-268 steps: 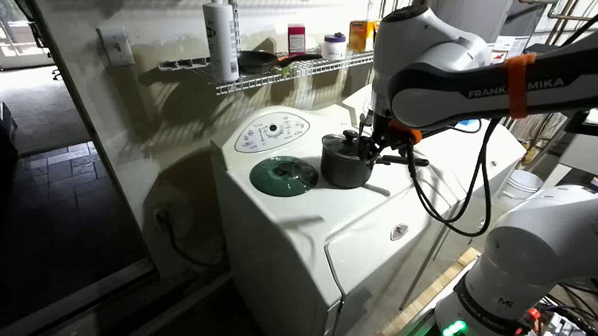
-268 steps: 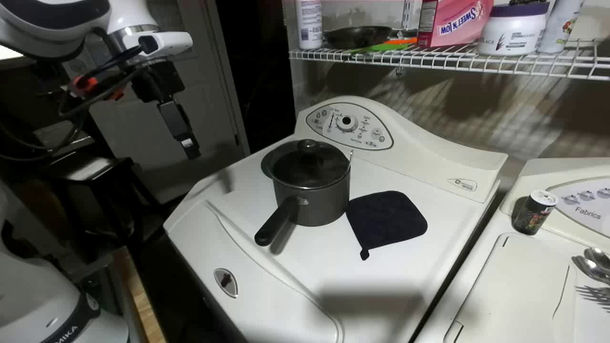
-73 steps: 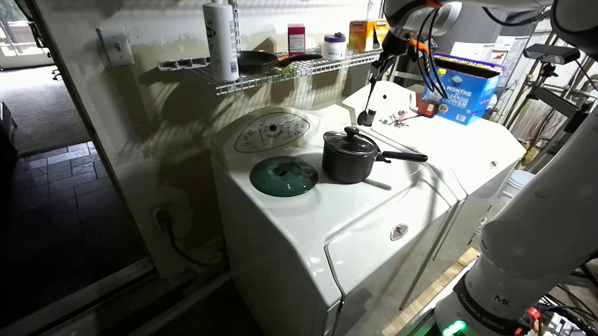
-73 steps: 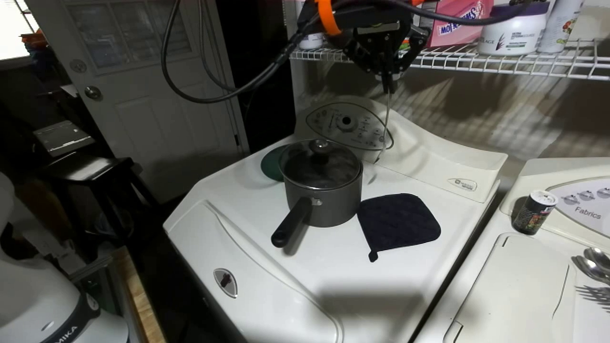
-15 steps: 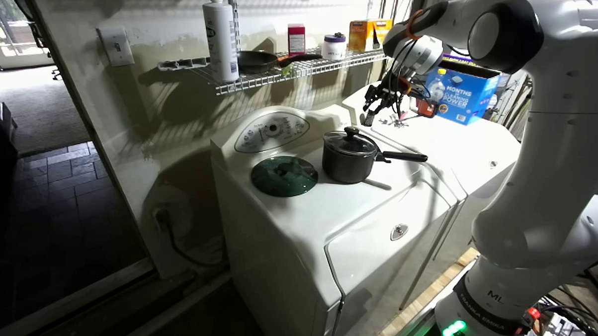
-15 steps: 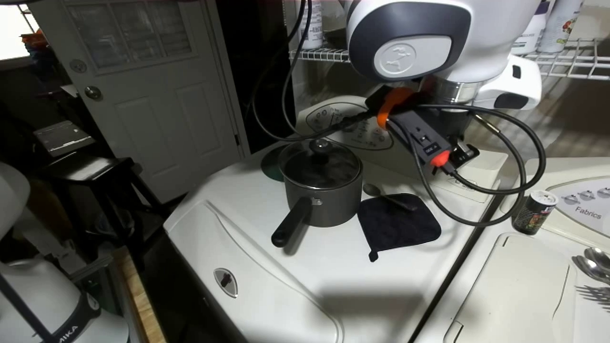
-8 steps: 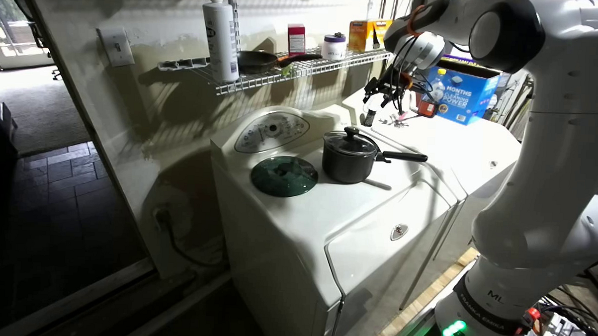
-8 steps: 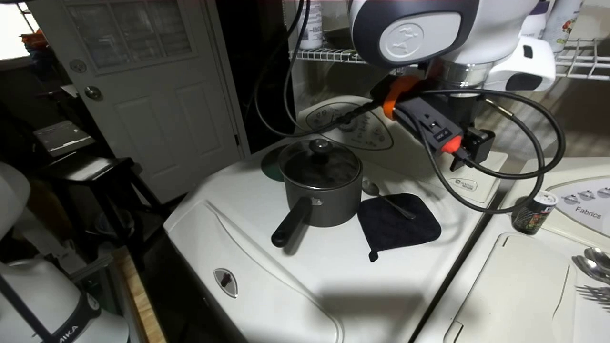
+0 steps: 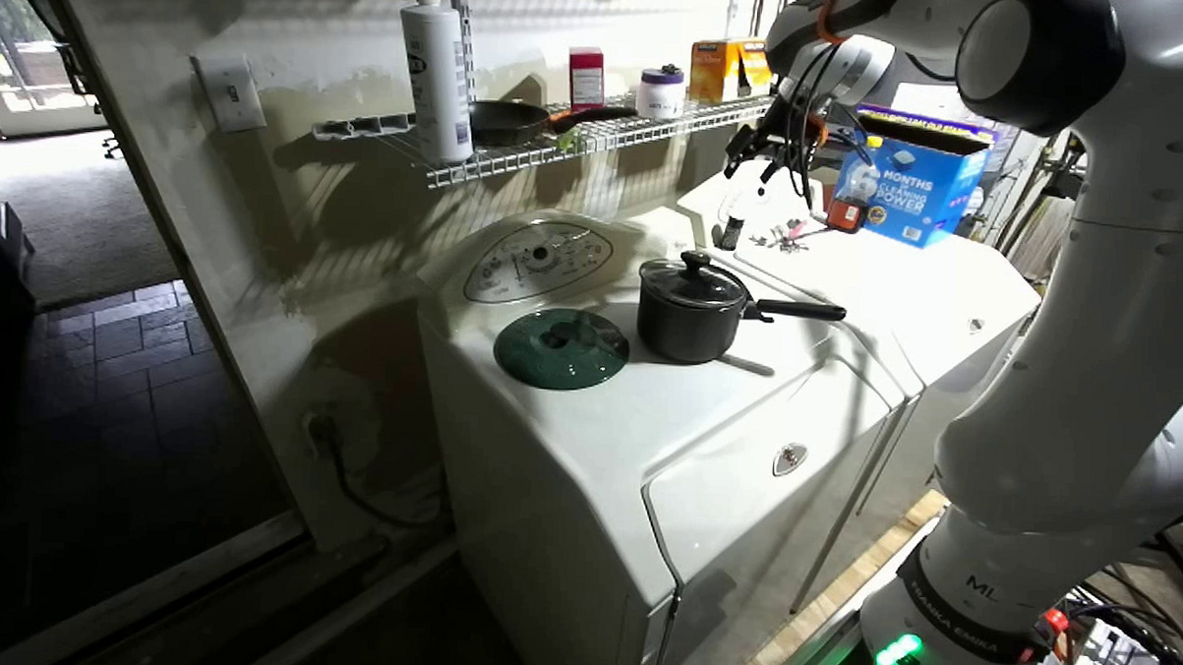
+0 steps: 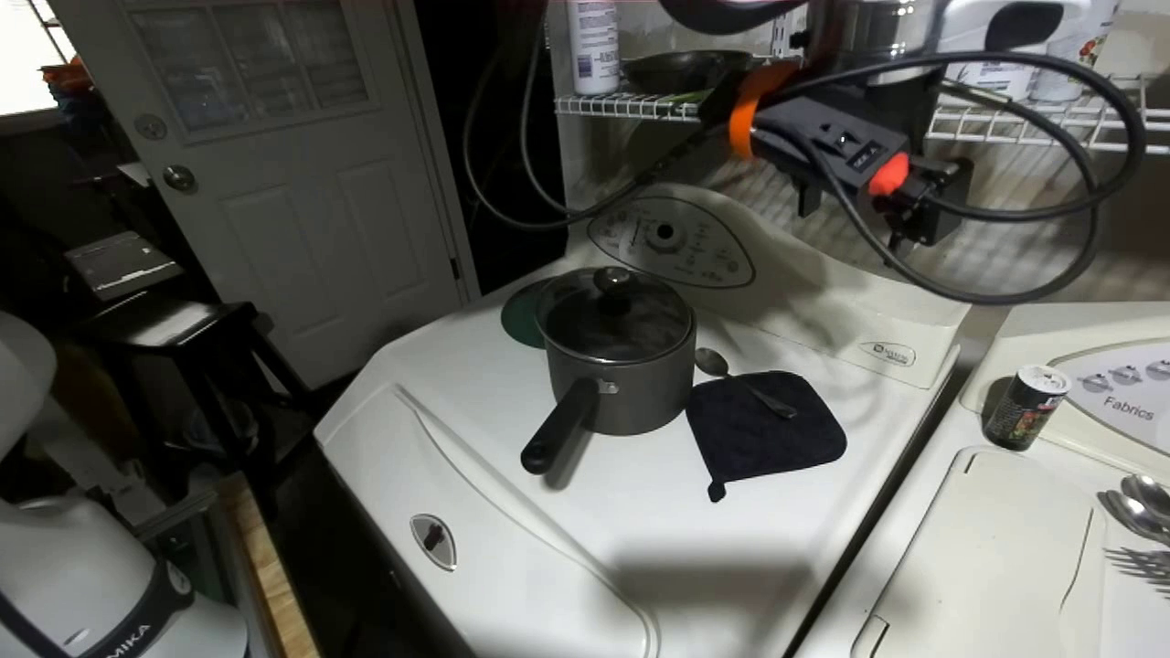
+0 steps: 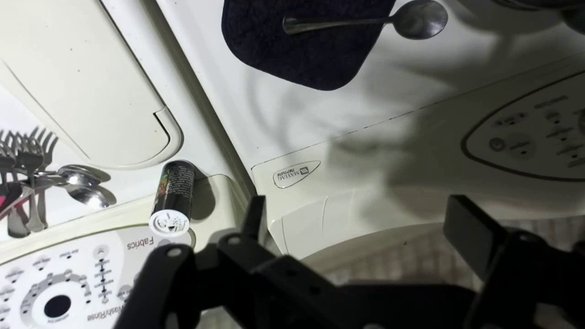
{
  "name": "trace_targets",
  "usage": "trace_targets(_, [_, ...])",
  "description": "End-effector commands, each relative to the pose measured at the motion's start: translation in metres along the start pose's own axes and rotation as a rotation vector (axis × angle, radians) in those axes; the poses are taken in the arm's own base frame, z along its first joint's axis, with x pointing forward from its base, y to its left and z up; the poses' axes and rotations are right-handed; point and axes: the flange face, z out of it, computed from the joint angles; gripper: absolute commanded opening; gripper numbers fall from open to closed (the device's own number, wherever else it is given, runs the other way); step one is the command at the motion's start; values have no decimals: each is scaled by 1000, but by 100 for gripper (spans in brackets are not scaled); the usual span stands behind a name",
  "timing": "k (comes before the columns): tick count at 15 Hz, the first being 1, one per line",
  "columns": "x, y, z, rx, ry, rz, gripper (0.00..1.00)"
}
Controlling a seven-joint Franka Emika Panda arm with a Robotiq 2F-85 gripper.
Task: Remove the spoon from the pot, put it on the pot holder, remove the lid from the pot and put it in the pot holder
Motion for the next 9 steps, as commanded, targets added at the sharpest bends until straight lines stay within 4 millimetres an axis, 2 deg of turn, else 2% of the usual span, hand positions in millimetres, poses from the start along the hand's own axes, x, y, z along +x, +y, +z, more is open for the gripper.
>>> trace_targets(1, [-16,-29,-30,-53,-5,-43,100])
trace_targets(5, [-37,-68,-47,-110,-39,-128,100])
trace_targets(9, [-70,-110,-40,-122,-137,-220,100])
